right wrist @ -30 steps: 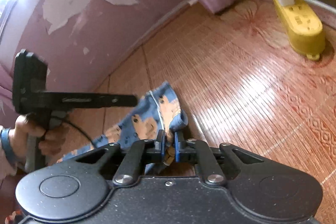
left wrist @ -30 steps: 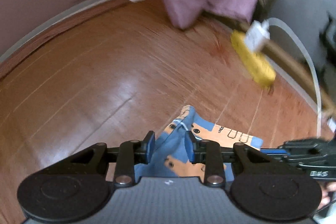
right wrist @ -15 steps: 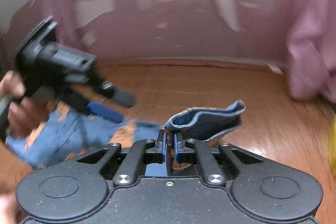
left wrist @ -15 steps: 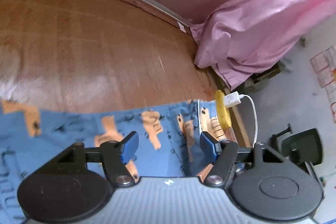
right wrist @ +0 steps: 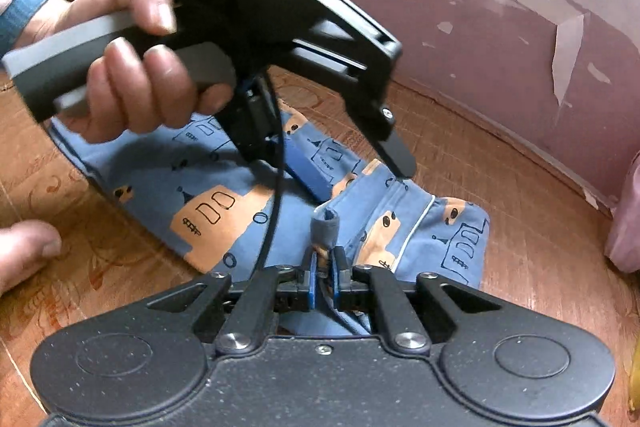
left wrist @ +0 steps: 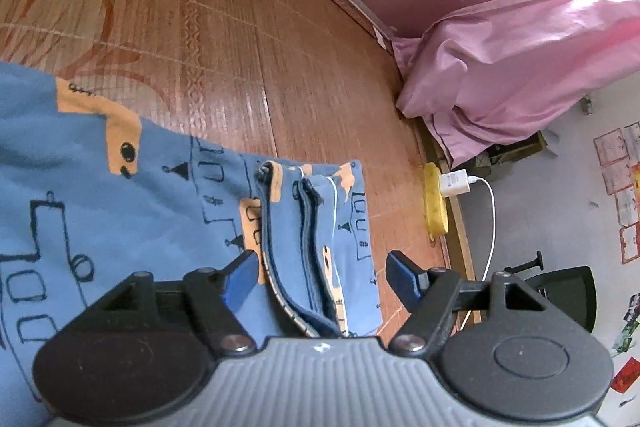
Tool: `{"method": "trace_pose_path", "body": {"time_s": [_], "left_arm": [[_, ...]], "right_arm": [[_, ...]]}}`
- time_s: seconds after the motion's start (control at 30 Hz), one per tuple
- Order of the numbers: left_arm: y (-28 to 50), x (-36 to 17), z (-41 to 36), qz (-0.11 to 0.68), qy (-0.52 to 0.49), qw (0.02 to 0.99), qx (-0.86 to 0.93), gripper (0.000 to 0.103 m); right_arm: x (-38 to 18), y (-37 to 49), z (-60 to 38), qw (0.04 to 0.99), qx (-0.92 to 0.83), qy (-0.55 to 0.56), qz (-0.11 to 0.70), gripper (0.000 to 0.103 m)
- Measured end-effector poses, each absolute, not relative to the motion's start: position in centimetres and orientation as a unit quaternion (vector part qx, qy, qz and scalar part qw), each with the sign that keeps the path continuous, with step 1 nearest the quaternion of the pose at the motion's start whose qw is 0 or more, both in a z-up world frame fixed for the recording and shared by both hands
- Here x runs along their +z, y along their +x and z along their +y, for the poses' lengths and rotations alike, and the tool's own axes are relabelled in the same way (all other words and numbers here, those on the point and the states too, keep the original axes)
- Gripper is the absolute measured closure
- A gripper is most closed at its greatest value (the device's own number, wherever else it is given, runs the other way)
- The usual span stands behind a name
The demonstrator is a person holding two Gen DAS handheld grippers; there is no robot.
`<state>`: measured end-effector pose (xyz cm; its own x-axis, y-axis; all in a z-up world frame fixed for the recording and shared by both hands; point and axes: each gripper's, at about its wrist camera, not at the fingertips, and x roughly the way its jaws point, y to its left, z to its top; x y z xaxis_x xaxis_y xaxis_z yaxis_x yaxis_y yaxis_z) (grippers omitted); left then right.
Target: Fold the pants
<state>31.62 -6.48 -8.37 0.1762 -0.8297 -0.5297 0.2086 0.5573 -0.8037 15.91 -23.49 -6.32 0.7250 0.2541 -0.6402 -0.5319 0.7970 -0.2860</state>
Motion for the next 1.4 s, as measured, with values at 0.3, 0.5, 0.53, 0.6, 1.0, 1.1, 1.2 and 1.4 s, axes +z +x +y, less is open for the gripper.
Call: {"method": "trace_pose_path", "body": {"time_s": [0.3,0.5,0.53,0.6,1.0,1.1,1.2,1.4], "left_arm": [[31.8,-8.2,-8.1,0.546,-0.274,0.719,-0.332,0.049],[32.0,-8.3,-8.4,0.551,-0.273,0.718,-0.326,0.05],[32.0,-8.3,-8.3,0.552,-0.271,0.719,-0.325,0.051],[32.0,-8.1,-8.6,0.555,-0.258,0.724,-0.317,0.061],[31.8,-8.3,-9.3,0.58,-0.252,0.725,-0.272,0.094],[31.7,-8.0,-9.5,0.581,-0.251,0.727,-0.268,0.095],[31.5,-7.6,-9.7,0.579,-0.251,0.728,-0.268,0.095],[30.4,-6.6,-9.6,0.563,-0.256,0.738,-0.27,0.096]], "right_arm": [[-6.2,13.1,-23.9,0.907,0.197,-0.24,0.285,0.062],[-6.4,13.9,-24.2,0.912,0.196,-0.22,0.287,0.046],[-6.3,14.2,-24.2,0.913,0.197,-0.212,0.289,0.048],[-6.4,14.7,-24.2,0.913,0.2,-0.198,0.294,0.056],[-6.8,15.6,-24.3,0.916,0.189,-0.173,0.309,0.089],[-6.5,15.6,-24.6,0.92,0.188,-0.163,0.304,0.092],[-5.9,15.0,-24.7,0.922,0.188,-0.17,0.294,0.092],[-4.7,13.6,-24.3,0.921,0.191,-0.198,0.277,0.092]]}}
